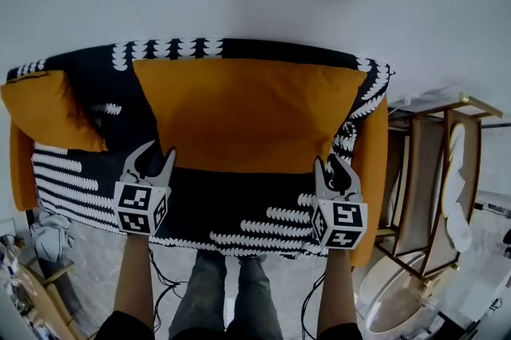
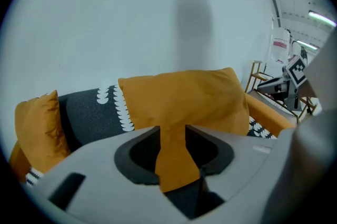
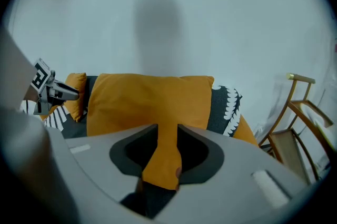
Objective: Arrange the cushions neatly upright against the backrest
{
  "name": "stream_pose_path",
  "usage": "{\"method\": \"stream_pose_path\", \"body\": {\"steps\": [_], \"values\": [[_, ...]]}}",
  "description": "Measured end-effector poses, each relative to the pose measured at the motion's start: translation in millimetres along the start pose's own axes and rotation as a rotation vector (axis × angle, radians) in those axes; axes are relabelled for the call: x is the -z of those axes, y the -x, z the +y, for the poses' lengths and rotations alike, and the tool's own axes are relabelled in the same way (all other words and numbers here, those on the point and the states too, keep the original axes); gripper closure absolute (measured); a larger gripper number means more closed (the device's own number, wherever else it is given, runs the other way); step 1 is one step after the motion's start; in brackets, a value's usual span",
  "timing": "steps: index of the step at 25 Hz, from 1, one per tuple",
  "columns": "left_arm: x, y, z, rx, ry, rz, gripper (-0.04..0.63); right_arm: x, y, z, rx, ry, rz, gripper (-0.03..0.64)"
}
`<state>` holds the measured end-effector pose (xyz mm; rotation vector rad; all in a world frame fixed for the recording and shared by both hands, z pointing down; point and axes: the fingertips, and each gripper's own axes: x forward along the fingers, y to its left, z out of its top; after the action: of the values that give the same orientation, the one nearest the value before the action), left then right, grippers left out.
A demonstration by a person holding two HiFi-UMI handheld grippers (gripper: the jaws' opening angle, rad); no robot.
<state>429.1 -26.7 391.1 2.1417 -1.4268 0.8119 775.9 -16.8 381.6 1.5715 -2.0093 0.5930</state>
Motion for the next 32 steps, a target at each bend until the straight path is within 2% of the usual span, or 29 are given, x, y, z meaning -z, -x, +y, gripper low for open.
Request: {"method": "stream_pose_path", "body": {"steps": [4,9,13,16,23,32], "values": [[-13,30,-13,-0.005,0.017,-0.043,0.463,-13,26,11,-0.009,0.004,-0.036,0.511],[-22,70,-31,-0.001,0.033,-0.080,0.523,-26,67,29,-0.022,-0.034,-0.074,0.538],[-33,94,-44,-0.002,0.049,-0.121,0.557,-31,93,36,-0.020,-0.054,-0.097,0.598],[-40,113,-53,-0.006,0.061,-0.148,0.592,-36,110,41,-0.032,-0.070,-0.109,0.604],[-60,155,-66,-0.014,0.075,-0.199,0.595,-61,148,50,-0.042,-0.038,-0.150,0.604],[-82,218,-92,-0.044,0.103,-0.269,0.595,-86,207,63,-0.116,-0.030,-0.199,0.604]]}}
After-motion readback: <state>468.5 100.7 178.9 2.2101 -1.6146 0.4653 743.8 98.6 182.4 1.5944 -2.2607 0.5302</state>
